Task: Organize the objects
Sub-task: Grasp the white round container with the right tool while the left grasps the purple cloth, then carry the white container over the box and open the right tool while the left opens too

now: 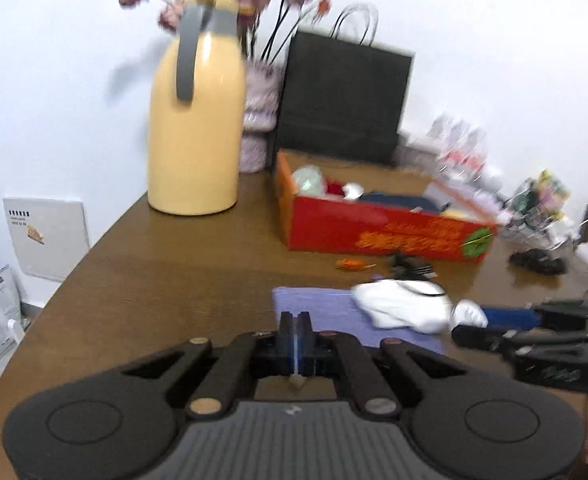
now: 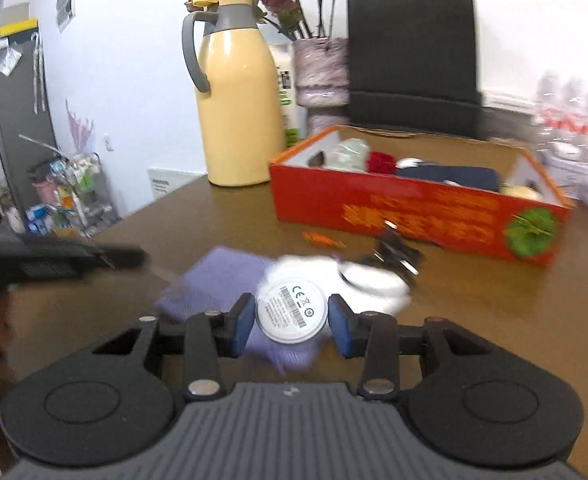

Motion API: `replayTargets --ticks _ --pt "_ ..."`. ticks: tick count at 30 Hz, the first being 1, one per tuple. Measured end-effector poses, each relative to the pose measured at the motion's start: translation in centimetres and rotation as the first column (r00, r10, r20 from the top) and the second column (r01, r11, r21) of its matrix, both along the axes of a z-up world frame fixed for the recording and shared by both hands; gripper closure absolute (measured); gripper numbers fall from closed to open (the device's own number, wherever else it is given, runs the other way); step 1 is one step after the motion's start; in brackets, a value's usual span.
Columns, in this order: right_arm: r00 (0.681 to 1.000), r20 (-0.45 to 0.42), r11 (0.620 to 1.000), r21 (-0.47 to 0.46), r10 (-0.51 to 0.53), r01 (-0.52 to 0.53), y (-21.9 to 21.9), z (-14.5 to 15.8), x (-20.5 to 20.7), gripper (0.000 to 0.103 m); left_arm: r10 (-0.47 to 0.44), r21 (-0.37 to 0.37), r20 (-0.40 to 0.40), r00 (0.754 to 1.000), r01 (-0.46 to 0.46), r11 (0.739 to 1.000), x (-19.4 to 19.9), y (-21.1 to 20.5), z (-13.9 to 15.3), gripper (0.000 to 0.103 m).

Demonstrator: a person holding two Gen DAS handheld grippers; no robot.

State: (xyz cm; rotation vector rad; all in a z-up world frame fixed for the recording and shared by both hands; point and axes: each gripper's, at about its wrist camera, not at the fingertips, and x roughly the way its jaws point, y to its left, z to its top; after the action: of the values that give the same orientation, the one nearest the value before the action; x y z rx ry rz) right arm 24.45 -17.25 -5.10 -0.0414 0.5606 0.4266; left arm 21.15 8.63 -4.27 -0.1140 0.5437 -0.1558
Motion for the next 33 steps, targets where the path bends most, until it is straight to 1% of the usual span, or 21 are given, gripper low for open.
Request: replayTargets --ticks 1,3,7,10,13,15,19,22,24,25,27,28,29,31,33 --pt "1.000 0.002 1.000 -0.024 -0.014 0.014 -0.4 0.0 -1.1 0.062 -0.012 -0.012 0.009 1.000 0.013 1.000 -1.3 -0.2 0.4 0.103" --pt "1.000 0.005 0.998 -0.052 -0.030 0.030 -1.3 0.1 -3.2 0.062 -0.008 -0.009 0.019 1.000 0.008 1.000 -3.2 -0.6 1.1 0.103" --pt "0.998 0.006 0.998 -0.019 -0.059 0.059 -3.0 0.4 -7.0 0.062 -0.048 -0.014 0.021 0.999 0.049 0.999 -5.8 -1.9 2.0 0.103" --pt "0.996 0.016 0.996 -0.014 -0.085 0.085 -4.1 0.6 -8.8 0.062 -0.059 -0.009 0.034 0.998 0.060 0.998 -6.9 -2.8 2.3 0.103" --pt "0.995 0.019 0.995 -0.005 -0.102 0.102 -4.9 0.7 -9.9 0.062 -0.095 -0.028 0.051 0.994 0.097 0.995 -7.4 -3.5 2.8 0.103" --pt "0.993 0.023 0.993 -0.003 -0.114 0.114 -5.4 0.7 -10.5 0.062 -0.103 -0.039 0.053 0.993 0.105 0.994 -7.4 -3.8 2.9 0.103" --pt "0.991 0.031 0.992 0.018 -0.127 0.127 -6.2 0.9 -10.8 0.062 -0.125 -0.042 0.063 0.990 0.127 0.991 -6.6 -4.0 3.5 0.103" --pt "0.991 0.055 0.992 0.022 -0.124 0.123 -6.9 1.5 -9.9 0.062 -0.164 -0.036 0.088 0.983 0.168 0.985 -4.5 -4.2 4.8 0.103" --pt "0.989 0.092 0.993 0.015 -0.120 0.119 -7.4 2.2 -8.5 0.062 -0.187 -0.023 0.109 0.976 0.190 0.981 -2.3 -4.4 5.9 0.103" --pt "0.987 0.107 0.993 0.003 -0.117 0.118 -7.7 2.7 -7.5 0.062 -0.212 -0.011 0.126 0.969 0.215 0.977 -0.7 -4.5 6.7 0.103" --pt "0.984 0.136 0.993 -0.021 -0.113 0.117 -8.3 3.9 -4.9 0.062 -0.237 0.007 0.156 0.959 0.239 0.971 2.3 -4.8 8.0 0.103" --pt "0.984 0.143 0.994 -0.020 -0.108 0.112 -8.7 4.6 -3.3 0.062 -0.259 0.028 0.172 0.950 0.258 0.966 4.3 -5.0 8.6 0.103" --pt "0.984 0.148 0.994 -0.017 -0.100 0.104 -9.1 5.3 -1.7 0.062 -0.262 0.041 0.183 0.947 0.259 0.965 6.2 -5.3 9.2 0.103" --pt "0.985 0.151 0.995 -0.026 -0.087 0.091 -9.9 6.6 2.2 0.062 -0.267 0.064 0.171 0.948 0.260 0.964 10.7 -6.3 10.3 0.103" --pt "0.986 0.148 0.996 -0.040 -0.079 0.085 -10.7 7.7 7.0 0.062 -0.275 0.084 0.149 0.950 0.265 0.961 15.1 -7.5 10.8 0.103"
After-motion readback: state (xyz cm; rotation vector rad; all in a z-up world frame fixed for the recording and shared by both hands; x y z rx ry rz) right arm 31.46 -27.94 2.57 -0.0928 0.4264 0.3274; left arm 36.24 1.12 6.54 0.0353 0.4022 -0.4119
